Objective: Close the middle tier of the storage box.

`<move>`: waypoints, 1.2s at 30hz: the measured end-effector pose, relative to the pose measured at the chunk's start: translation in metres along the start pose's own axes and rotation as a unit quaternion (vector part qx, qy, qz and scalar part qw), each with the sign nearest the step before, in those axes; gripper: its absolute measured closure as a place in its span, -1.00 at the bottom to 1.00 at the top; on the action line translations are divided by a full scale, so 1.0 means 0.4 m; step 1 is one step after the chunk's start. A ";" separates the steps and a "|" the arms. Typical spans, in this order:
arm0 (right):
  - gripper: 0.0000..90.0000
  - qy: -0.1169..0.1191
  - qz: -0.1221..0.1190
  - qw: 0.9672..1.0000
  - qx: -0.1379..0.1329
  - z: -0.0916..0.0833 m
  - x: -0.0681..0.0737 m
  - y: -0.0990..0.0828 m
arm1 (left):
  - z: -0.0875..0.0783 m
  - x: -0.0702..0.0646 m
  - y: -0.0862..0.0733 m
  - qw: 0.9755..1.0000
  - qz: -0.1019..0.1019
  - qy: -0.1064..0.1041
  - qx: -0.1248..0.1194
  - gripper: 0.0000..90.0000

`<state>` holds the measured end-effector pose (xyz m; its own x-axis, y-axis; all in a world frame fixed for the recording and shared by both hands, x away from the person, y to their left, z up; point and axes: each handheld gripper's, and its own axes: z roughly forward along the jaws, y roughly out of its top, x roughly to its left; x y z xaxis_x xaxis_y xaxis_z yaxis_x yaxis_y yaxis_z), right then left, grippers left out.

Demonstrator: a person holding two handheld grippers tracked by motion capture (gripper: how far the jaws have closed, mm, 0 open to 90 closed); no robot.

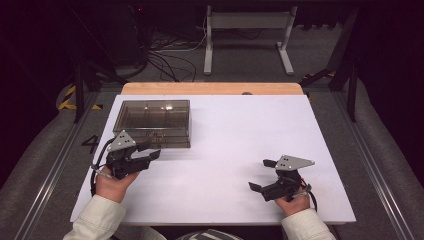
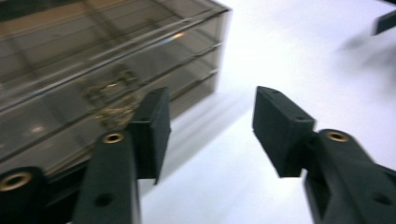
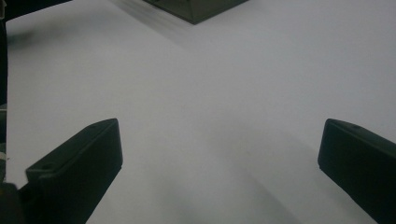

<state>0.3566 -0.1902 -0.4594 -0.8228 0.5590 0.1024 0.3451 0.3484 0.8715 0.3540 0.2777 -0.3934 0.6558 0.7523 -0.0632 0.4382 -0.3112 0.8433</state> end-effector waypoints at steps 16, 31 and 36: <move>-0.99 0.003 -0.002 1.000 0.000 0.000 0.002 0.000 | 0.063 -0.078 -0.027 0.996 0.019 -0.088 -0.009 -0.78; -0.99 0.007 -0.004 1.000 0.000 -0.001 0.004 0.000 | 0.098 -0.124 -0.093 0.995 0.039 -0.087 -0.013 -0.97; -0.99 0.008 -0.005 1.000 -0.001 -0.001 0.005 0.000 | 0.110 -0.134 -0.117 0.996 0.049 -0.079 -0.009 -1.00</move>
<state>0.3549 -0.1894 -0.4591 -0.8335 0.5431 0.1016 0.3363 0.3527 0.8732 0.3253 0.2263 -0.4527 0.7835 0.6182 -0.0625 0.3577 -0.3666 0.8589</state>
